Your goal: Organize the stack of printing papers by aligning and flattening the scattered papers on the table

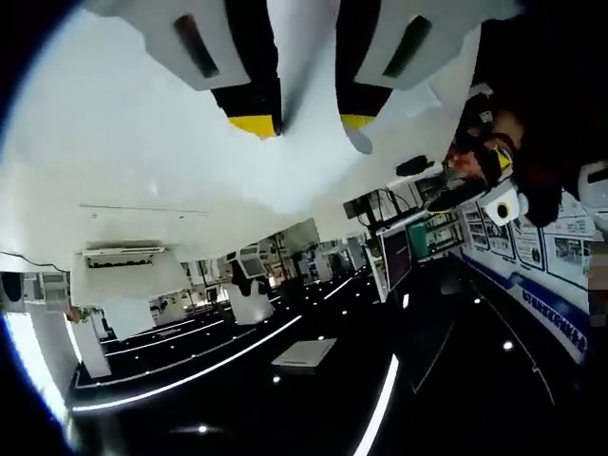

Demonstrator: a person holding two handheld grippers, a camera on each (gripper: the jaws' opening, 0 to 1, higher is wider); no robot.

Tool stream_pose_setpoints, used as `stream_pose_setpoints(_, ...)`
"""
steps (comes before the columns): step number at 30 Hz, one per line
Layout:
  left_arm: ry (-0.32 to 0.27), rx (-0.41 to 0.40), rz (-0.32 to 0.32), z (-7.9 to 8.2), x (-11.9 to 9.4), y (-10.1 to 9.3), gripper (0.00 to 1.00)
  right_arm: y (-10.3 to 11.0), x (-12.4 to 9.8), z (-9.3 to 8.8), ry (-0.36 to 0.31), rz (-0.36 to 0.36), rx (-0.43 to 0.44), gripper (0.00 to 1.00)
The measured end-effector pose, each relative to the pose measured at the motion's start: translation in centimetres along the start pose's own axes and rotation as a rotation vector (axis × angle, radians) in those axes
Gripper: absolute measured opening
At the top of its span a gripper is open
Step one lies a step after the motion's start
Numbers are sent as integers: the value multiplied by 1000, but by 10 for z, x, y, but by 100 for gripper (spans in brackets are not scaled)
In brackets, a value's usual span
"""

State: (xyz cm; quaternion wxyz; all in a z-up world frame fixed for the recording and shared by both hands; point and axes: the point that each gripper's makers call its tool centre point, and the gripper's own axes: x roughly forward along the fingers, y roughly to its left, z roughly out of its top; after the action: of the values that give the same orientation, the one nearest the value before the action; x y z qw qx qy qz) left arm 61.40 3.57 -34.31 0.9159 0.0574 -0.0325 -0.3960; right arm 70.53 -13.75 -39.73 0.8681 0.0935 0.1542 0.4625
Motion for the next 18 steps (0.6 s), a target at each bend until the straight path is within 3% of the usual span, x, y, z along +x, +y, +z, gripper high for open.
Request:
stream_pose_setpoints(8,-4,-2,-1,1,1,1,95,20,-11,25,-36,35,-58,13)
stream_pose_setpoints(18,-12,0,-7,5,3,0,95,34,-17,50,-80,94,-55,10)
